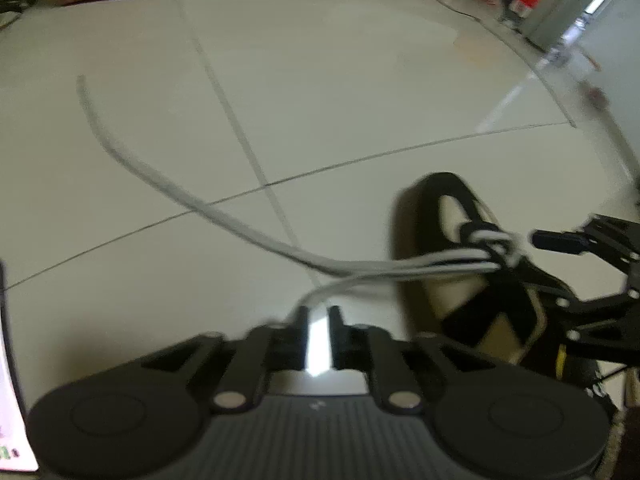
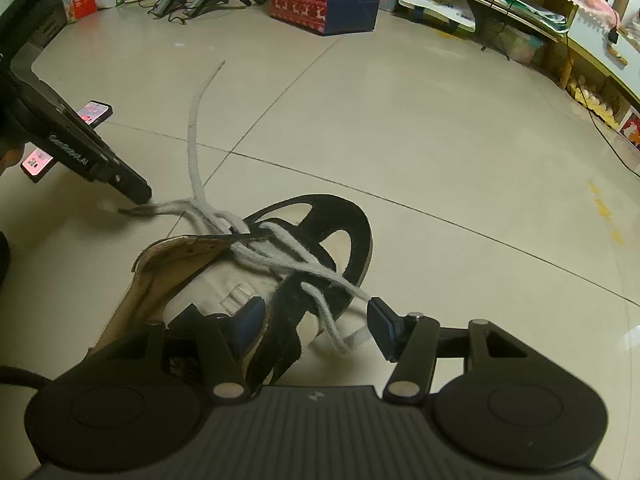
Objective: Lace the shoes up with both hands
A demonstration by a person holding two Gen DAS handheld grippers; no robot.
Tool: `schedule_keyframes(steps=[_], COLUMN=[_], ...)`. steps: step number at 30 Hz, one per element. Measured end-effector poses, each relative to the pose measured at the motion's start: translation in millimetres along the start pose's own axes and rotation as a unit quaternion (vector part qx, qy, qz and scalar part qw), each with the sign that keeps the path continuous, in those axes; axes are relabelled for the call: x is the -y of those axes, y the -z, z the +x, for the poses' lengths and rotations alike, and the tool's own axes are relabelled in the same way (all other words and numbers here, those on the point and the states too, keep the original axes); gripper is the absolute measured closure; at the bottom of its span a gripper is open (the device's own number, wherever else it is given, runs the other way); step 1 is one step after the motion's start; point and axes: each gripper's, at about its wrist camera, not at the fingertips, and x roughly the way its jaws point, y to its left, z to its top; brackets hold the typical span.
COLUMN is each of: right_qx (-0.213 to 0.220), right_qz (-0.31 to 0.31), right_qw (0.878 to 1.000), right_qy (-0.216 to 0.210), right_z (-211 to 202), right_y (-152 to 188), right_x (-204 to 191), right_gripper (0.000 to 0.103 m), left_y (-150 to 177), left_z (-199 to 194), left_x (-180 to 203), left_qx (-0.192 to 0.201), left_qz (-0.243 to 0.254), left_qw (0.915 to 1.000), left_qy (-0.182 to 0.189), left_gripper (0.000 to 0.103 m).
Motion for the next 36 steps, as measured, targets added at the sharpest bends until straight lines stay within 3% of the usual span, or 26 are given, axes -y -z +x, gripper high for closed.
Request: schedule_keyframes(steps=[1,2,6,11,18,24,28,36], right_qx=[0.0,0.0,0.001,0.001,0.001,0.001,0.0,0.0], right_qz=[0.001,0.002,0.003,0.003,0.002,0.003,0.003,0.004], right_qw=[1.0,1.0,1.0,1.0,1.0,1.0,1.0,1.0], right_qy=[0.0,0.001,0.001,0.002,0.002,0.001,0.001,0.001], right_z=[0.0,0.1,1.8,2.3,2.5,2.2,1.8,0.7], right_y=[0.0,0.1,0.9,1.2,0.4,0.3,0.5,1.0], right_x=[0.0,0.1,0.8,1.2,0.6,0.5,0.1,-0.6], right_gripper=[0.044,0.044,0.043,0.043,0.043,0.043,0.043,0.042], left_y=[-1.4,-2.7,-7.4,-10.9,-12.7,-13.4,-12.0,-4.6], left_z=[0.4,0.7,1.5,-0.5,5.9,10.6,15.7,19.0], left_x=[5.0,9.9,35.3,65.6,85.8,87.3,88.3,85.9], left_qx=[0.002,0.004,0.017,0.039,0.046,0.029,0.02,0.022], left_qz=[0.01,0.021,0.078,0.172,0.237,0.244,0.235,0.203], left_qw=[0.9999,0.9998,0.9967,0.9843,0.9704,0.9692,0.9714,0.979], left_qy=[0.002,0.005,0.016,0.01,0.017,0.022,0.025,0.001], left_gripper=[0.063,0.061,0.061,0.061,0.062,0.074,0.094,0.1])
